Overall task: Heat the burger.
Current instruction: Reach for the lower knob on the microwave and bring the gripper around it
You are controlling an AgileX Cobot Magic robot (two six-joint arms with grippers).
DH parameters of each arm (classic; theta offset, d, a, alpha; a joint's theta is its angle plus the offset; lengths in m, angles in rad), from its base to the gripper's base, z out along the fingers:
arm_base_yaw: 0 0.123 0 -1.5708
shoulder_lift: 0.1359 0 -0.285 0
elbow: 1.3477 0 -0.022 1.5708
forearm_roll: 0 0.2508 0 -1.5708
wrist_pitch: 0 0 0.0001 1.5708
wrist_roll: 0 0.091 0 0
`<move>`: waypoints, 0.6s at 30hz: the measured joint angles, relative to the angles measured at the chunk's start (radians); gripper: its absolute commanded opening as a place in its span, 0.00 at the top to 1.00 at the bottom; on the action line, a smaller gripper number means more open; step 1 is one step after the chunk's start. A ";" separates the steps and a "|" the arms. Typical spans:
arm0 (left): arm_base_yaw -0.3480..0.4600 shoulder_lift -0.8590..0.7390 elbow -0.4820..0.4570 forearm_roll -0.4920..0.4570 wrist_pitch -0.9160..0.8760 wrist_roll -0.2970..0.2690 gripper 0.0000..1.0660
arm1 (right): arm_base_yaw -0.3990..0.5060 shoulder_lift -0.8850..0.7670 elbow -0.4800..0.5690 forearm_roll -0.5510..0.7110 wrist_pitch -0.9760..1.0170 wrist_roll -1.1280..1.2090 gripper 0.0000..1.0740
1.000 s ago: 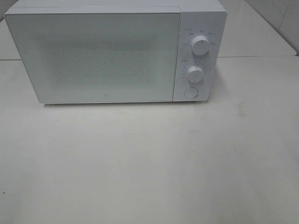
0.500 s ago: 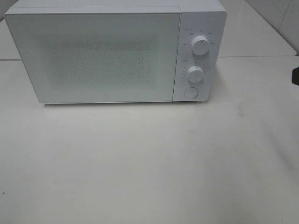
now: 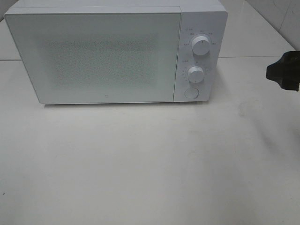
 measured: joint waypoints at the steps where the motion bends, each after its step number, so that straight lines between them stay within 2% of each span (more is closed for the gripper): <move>1: 0.000 0.000 0.000 0.000 0.000 0.000 0.05 | 0.000 0.013 0.000 0.001 -0.019 0.007 0.30; 6: 0.000 0.000 0.000 0.000 0.000 0.000 0.05 | 0.001 0.077 0.000 0.000 -0.142 0.031 0.30; 13: 0.000 0.000 0.000 0.000 0.000 0.000 0.05 | 0.076 0.139 0.055 0.014 -0.399 -0.009 0.30; 16: 0.000 0.000 0.000 0.000 0.000 0.000 0.05 | 0.130 0.170 0.093 0.089 -0.507 -0.075 0.30; 18: 0.000 0.000 0.000 0.000 0.000 0.000 0.05 | 0.185 0.205 0.128 0.201 -0.616 -0.171 0.30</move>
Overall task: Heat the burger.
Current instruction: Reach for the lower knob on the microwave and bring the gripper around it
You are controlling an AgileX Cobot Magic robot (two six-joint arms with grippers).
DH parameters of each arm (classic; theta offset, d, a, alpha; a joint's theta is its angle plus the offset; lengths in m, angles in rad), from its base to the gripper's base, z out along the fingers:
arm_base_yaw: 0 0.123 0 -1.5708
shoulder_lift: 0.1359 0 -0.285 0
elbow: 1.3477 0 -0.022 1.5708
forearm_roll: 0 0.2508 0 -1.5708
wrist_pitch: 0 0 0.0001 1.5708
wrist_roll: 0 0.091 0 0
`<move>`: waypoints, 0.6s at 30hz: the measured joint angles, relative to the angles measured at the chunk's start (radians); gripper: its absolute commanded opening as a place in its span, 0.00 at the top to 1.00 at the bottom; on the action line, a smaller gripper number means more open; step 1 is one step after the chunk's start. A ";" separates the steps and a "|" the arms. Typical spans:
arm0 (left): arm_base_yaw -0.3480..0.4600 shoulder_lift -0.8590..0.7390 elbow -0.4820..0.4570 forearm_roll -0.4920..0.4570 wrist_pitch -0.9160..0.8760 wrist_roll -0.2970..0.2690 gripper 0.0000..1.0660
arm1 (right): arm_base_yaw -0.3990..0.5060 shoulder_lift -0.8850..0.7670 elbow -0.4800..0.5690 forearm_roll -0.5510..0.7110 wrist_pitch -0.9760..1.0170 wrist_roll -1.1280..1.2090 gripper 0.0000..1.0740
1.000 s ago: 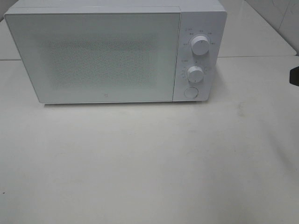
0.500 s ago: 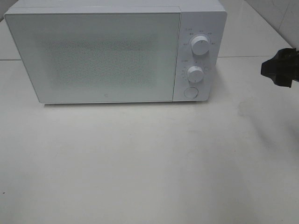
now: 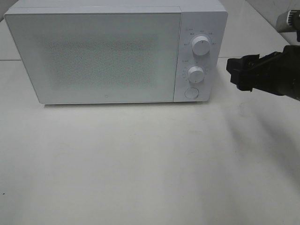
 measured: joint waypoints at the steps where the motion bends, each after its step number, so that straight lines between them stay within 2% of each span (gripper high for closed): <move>1: 0.000 0.000 0.000 0.000 0.000 0.000 0.05 | 0.000 0.000 0.000 0.000 0.000 0.000 0.30; 3: 0.000 0.000 0.000 0.000 0.000 0.000 0.05 | 0.061 0.041 0.025 0.117 -0.096 -0.097 0.30; 4: 0.000 0.000 0.000 0.000 0.000 0.000 0.05 | 0.061 0.041 0.025 0.117 -0.096 -0.097 0.30; 5: 0.000 0.000 0.000 0.000 0.000 0.000 0.05 | 0.108 0.066 0.035 0.196 -0.155 -0.158 0.30; 7: 0.000 0.000 0.000 0.000 0.000 0.000 0.05 | 0.133 0.079 0.037 0.237 -0.184 -0.184 0.30; 8: 0.000 0.000 0.000 0.000 0.000 0.000 0.05 | 0.176 0.104 0.038 0.309 -0.237 -0.224 0.30; 9: 0.000 0.000 0.000 0.000 0.000 0.000 0.05 | 0.176 0.104 0.038 0.309 -0.237 -0.224 0.30; 11: 0.000 0.000 0.000 0.000 0.000 0.000 0.05 | 0.236 0.143 0.038 0.407 -0.321 -0.273 0.30; 18: 0.000 0.000 0.000 0.000 0.000 0.000 0.05 | 0.361 0.242 0.038 0.527 -0.504 -0.311 0.30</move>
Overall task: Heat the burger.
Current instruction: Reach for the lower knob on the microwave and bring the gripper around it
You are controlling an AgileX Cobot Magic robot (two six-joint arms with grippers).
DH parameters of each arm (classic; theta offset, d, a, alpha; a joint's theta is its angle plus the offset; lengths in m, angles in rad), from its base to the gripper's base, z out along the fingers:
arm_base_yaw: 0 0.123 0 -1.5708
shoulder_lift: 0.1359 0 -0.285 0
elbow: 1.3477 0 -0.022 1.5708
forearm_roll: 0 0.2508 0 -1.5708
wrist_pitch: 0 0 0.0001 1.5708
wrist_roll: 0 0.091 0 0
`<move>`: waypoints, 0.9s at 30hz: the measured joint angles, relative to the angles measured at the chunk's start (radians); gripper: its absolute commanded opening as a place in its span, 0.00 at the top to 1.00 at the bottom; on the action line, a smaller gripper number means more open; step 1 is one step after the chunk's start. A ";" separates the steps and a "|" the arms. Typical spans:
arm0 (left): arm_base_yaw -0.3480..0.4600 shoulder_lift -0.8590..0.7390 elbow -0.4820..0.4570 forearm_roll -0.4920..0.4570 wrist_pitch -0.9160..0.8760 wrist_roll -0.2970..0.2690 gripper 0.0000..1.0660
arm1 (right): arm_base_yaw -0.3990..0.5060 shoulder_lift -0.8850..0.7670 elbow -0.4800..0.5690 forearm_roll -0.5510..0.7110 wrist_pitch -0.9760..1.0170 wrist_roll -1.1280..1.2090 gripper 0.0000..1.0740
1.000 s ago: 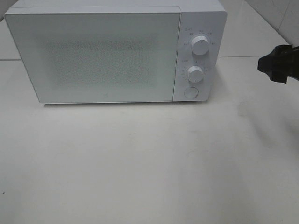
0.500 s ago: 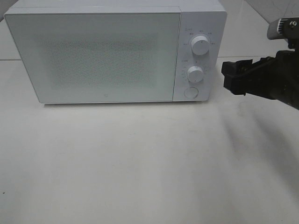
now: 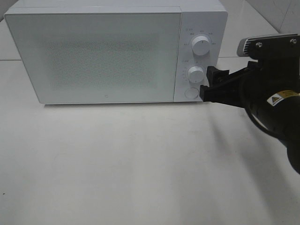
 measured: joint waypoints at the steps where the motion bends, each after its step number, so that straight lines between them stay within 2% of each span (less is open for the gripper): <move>1: 0.000 0.000 0.000 0.000 0.000 0.000 0.05 | 0.012 0.011 0.000 0.005 -0.018 0.000 0.30; 8: 0.000 0.000 0.000 0.000 0.000 0.000 0.05 | 0.051 0.108 0.000 0.012 -0.142 0.081 0.30; 14: 0.000 0.000 0.000 0.000 0.000 0.000 0.05 | 0.051 0.161 -0.018 0.017 -0.142 0.131 0.30; 27: 0.000 0.000 0.000 0.000 0.000 0.000 0.05 | 0.050 0.339 -0.188 0.027 -0.144 0.131 0.30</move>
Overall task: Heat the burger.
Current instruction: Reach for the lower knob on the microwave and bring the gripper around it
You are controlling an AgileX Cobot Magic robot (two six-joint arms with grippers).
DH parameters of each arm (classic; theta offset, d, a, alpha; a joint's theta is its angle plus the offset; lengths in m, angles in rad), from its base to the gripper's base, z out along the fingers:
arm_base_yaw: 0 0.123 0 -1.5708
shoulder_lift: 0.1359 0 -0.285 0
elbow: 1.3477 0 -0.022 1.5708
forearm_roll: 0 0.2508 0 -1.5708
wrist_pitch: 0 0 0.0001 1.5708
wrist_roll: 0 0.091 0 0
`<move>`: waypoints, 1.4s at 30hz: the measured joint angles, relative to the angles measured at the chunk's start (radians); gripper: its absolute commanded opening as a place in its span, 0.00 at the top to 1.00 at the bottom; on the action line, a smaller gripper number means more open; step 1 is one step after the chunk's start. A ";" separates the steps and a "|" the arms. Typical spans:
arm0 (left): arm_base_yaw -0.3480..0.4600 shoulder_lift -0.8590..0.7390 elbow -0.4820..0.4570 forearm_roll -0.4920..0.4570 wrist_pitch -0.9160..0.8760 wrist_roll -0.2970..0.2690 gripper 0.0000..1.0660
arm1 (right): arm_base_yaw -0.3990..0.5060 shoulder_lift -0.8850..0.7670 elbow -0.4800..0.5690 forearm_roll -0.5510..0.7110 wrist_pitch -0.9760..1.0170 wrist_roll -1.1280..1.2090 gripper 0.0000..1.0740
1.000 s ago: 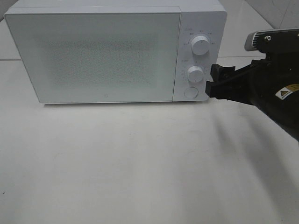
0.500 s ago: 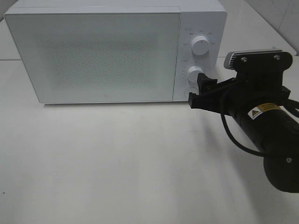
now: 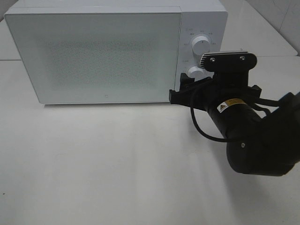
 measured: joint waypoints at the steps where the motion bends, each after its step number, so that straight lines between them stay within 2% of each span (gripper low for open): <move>1: 0.000 0.000 0.000 0.000 0.000 0.000 0.05 | 0.000 0.000 0.000 0.000 0.000 0.000 0.30; 19: 0.000 0.000 0.000 0.000 0.000 0.000 0.05 | -0.066 0.163 -0.183 0.011 -0.002 -0.001 0.30; 31: 0.000 0.000 0.000 0.000 0.000 0.000 0.05 | -0.088 0.196 -0.208 0.004 -0.002 -0.001 0.32; 34: 0.000 0.000 0.000 0.000 0.000 0.000 0.05 | -0.088 0.196 -0.208 0.004 -0.002 -0.001 0.37; 35: 0.000 0.000 0.000 0.000 0.000 0.000 0.05 | -0.088 0.196 -0.208 0.004 -0.002 -0.001 0.45; 36: 0.000 0.000 0.000 0.000 0.000 0.000 0.05 | -0.088 0.196 -0.208 0.004 -0.002 -0.001 0.45; 37: 0.000 0.000 0.000 0.000 0.000 0.000 0.05 | -0.088 0.196 -0.208 0.004 -0.002 -0.001 0.54; 38: 0.000 0.000 0.000 0.000 0.000 0.000 0.05 | -0.088 0.196 -0.208 0.004 -0.002 -0.001 0.54; 39: 0.000 0.000 0.000 0.000 0.000 0.000 0.05 | -0.088 0.196 -0.208 0.004 -0.001 -0.001 0.61; 40: 0.000 0.000 0.000 0.000 0.000 0.000 0.05 | -0.088 0.196 -0.208 0.004 0.000 -0.001 0.72; 41: 0.000 0.000 0.000 0.000 0.000 0.000 0.05 | -0.088 0.196 -0.208 0.004 0.000 -0.001 0.72; 42: 0.000 0.000 0.000 0.000 0.000 0.000 0.05 | -0.088 0.196 -0.208 0.005 0.002 -0.001 0.82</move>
